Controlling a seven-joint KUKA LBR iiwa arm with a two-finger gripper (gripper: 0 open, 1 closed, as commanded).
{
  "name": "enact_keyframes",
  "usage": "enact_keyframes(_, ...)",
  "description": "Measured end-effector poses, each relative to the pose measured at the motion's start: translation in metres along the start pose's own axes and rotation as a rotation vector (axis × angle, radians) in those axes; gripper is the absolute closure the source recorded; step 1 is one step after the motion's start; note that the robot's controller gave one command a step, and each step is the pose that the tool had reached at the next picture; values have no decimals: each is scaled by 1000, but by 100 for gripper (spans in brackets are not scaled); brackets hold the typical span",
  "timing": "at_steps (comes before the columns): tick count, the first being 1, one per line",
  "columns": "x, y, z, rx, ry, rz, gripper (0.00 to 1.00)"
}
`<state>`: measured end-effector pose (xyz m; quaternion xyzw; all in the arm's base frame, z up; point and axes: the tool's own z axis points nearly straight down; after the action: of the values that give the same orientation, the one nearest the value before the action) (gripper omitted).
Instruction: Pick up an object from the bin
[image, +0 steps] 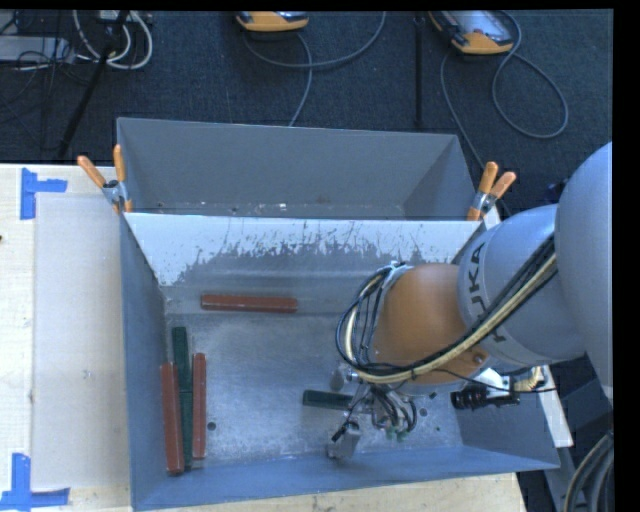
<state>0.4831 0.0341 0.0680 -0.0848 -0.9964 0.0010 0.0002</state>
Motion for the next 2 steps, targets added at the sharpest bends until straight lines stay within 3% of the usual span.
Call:
enact_keyframes(1,1,2,-1,-2,2,-2,100)
enact_keyframes(2,0,-10,-118,-3,-7,27,100)
